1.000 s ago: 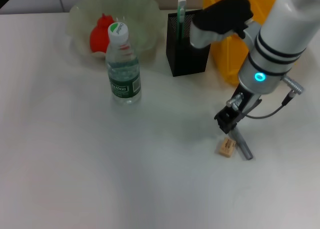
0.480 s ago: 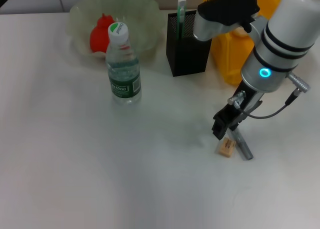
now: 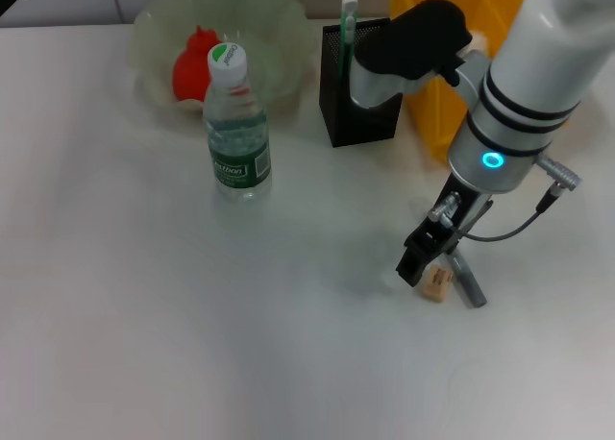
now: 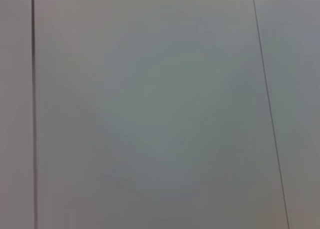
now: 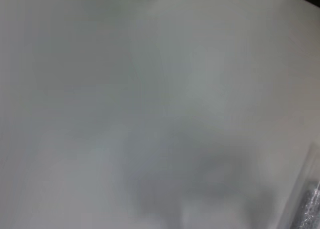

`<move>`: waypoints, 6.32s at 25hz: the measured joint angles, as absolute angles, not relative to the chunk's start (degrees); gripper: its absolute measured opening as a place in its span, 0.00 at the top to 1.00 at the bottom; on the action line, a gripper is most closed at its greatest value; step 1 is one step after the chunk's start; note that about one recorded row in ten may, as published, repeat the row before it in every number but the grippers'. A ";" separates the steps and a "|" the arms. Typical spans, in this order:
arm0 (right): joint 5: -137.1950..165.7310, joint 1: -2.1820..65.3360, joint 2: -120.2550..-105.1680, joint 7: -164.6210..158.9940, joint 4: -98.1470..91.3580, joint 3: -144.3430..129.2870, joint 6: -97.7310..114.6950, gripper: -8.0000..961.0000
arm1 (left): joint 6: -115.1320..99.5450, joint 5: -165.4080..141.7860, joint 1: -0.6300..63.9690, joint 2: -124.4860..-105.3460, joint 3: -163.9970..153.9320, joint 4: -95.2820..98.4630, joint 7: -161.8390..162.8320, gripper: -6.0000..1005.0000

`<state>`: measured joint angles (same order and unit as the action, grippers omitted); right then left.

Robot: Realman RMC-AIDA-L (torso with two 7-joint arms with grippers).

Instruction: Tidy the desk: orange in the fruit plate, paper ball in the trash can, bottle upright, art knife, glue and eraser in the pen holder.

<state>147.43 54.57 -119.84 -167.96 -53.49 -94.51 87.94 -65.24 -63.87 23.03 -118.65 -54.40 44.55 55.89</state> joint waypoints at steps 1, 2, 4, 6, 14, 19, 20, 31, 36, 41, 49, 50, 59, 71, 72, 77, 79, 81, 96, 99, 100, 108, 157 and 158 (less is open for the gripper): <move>147.43 54.57 -119.84 -167.96 -53.49 -94.51 87.94 0.31 | -65.26 -63.82 22.99 -118.65 -54.40 44.54 55.90 0.23; 147.26 54.63 -119.86 -167.94 -53.47 -95.27 87.75 0.31 | -65.30 -63.62 22.90 -118.65 -54.40 44.54 55.90 0.23; 146.73 54.73 -119.88 -167.91 -53.44 -96.95 87.33 0.31 | -65.31 -63.36 22.82 -118.65 -54.40 44.54 55.89 0.23; 146.22 54.78 -119.88 -167.86 -53.43 -98.73 86.98 0.31 | -65.31 -63.28 22.80 -118.65 -54.40 44.54 55.90 0.23; 145.36 54.84 -119.88 -167.79 -53.43 -101.74 86.29 0.31 | -65.24 -63.19 22.76 -118.65 -54.58 44.56 55.82 0.23; 145.36 54.85 -119.88 -167.78 -53.43 -101.82 86.31 0.31 | -65.21 -63.19 22.76 -118.65 -54.52 44.56 55.81 0.23; 145.36 54.84 -119.88 -167.78 -53.32 -101.84 86.32 0.31 | -65.18 -63.19 22.76 -118.65 -54.51 44.56 55.81 0.23; 145.36 54.77 -119.88 -167.78 -52.20 -101.76 86.78 0.47 | -65.07 -63.19 22.97 -118.65 -54.68 44.56 55.81 0.23; 145.36 54.80 -119.88 -167.78 -52.07 -101.62 86.80 0.46 | -65.00 -63.19 23.02 -118.65 -54.79 44.56 55.81 0.23; 145.40 54.67 -119.88 -167.79 -52.04 -101.36 86.80 0.47 | -65.01 -63.19 23.03 -118.65 -54.78 44.56 55.81 0.23; 145.41 53.82 -119.87 -167.93 -52.03 -98.79 86.94 0.55 | -65.28 -63.19 23.02 -118.65 -54.77 44.56 55.81 0.23; 145.19 52.87 -119.71 -167.71 -52.47 -95.56 87.03 0.57 | -65.30 -63.19 23.02 -118.65 -54.78 44.56 55.81 0.23; 128.70 40.54 -119.19 -150.16 -61.06 -66.28 87.77 0.57 | -65.11 -63.20 22.75 -118.66 -54.68 44.47 55.74 0.23; 79.35 32.08 -119.14 -81.87 -32.08 -50.57 70.03 0.57 | -65.08 -63.04 23.23 -118.54 -53.87 42.65 55.07 0.23; 78.87 33.09 -119.15 -79.05 -30.48 -50.65 67.64 0.57 | -65.08 -63.03 23.29 -118.52 -53.86 42.62 55.08 0.23; 79.34 37.92 -119.19 -76.17 -26.59 -52.51 58.33 0.57 | -65.25 -63.02 23.30 -118.53 -53.87 42.55 55.02 0.23; 79.45 39.02 -119.18 -76.19 -26.15 -54.50 55.83 0.57 | -65.29 -63.01 23.13 -118.60 -53.88 42.54 55.02 0.23; 79.45 39.76 -119.19 -76.49 -25.88 -56.02 54.14 0.57 | -65.30 -62.99 22.98 -118.61 -53.88 42.53 55.02 0.23; 79.45 42.68 -119.21 -77.29 -23.67 -59.95 50.48 0.57 | -65.68 -62.28 22.79 -118.66 -54.30 41.75 54.84 0.23; 79.48 43.92 -119.22 -77.58 -22.93 -60.32 49.49 0.57 | -66.00 -62.28 22.73 -118.66 -54.34 41.72 54.84 0.23; 79.49 44.18 -119.24 -77.62 -22.63 -60.33 49.43 0.56 | -66.08 -62.28 22.68 -118.66 -54.34 41.69 54.84 0.23; 80.79 43.76 -119.20 -83.65 -24.26 -61.83 51.43 0.43 | -66.20 -62.29 22.15 -118.63 -54.22 41.59 54.84 0.23; 154.72 58.21 -119.63 -167.84 -38.52 -75.82 75.33 0.48 | -64.04 -62.31 24.10 -118.66 -53.87 39.37 53.35 0.23; 154.72 58.23 -119.65 -167.84 -38.44 -75.83 75.26 0.51 | -64.09 -62.31 24.08 -118.65 -53.87 39.37 53.35 0.23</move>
